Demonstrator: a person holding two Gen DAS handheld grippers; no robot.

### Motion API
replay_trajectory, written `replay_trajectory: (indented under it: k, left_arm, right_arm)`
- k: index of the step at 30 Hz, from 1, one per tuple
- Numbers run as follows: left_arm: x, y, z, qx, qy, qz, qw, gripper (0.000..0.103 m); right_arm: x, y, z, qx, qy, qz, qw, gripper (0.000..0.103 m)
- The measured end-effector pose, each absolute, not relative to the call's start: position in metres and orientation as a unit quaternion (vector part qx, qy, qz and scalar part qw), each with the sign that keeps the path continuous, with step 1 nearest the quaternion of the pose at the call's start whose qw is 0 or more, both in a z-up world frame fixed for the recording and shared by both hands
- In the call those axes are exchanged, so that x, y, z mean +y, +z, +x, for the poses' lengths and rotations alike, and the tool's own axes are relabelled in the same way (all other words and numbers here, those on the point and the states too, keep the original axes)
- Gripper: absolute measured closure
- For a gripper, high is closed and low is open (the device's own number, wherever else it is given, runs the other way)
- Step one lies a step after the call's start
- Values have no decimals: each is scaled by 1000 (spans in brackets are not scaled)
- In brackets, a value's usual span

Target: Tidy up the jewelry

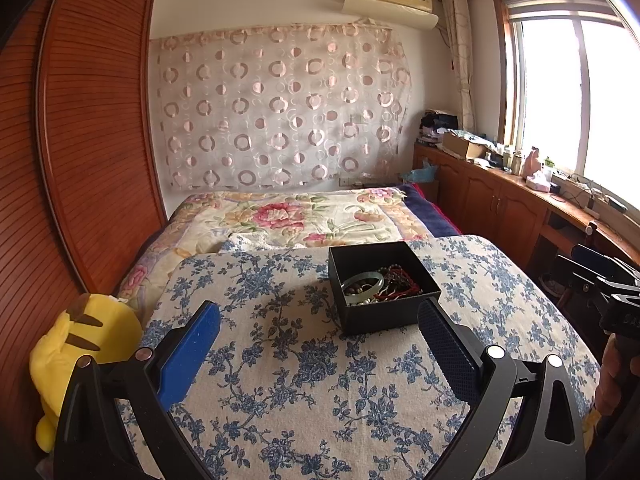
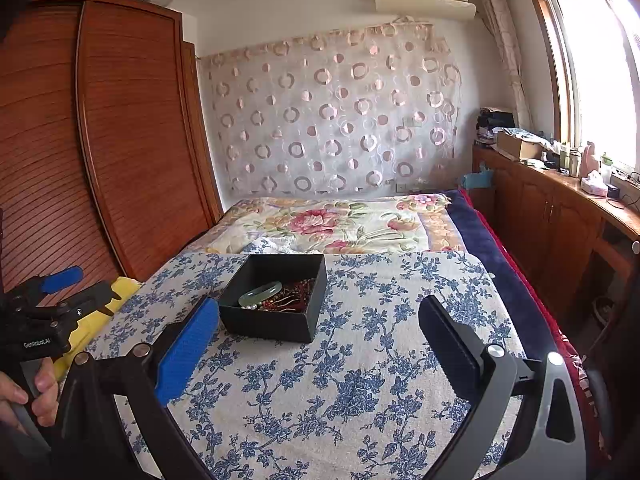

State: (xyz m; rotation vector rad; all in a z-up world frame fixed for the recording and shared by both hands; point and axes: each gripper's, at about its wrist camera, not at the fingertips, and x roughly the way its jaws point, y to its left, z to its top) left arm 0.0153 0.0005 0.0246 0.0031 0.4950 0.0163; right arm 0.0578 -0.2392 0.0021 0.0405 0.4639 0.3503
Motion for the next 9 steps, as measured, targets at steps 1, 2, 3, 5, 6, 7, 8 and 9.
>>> replay_trajectory:
  k: [1, 2, 3, 5, 6, 7, 8, 9]
  left_arm:
    - [1, 24, 15, 245, 8, 1, 969, 7]
    - [1, 24, 15, 245, 7, 1, 969, 7]
    - [0, 24, 16, 246, 7, 1, 969, 7]
    - [-1, 24, 15, 246, 9, 1, 969, 7]
    - [-1, 23, 15, 247, 10, 2, 969, 7]
    - [-1, 23, 15, 247, 9, 2, 969, 7]
    - [-1, 23, 15, 247, 8, 2, 969, 7]
    - [-1, 23, 15, 247, 8, 2, 969, 7]
  right_arm:
    - [-240, 3, 58, 229, 173, 20, 958, 2]
    - [-240, 3, 58, 229, 173, 19, 958, 2]
    - [-239, 3, 58, 229, 173, 19, 958, 2]
    - [-241, 3, 59, 229, 174, 19, 958, 2]
    - [-240, 3, 59, 229, 174, 20, 958, 2]
    - [-240, 3, 59, 229, 173, 20, 958, 2]
    - [-241, 3, 59, 229, 173, 20, 958, 2]
    - [-240, 2, 58, 229, 173, 20, 958, 2]
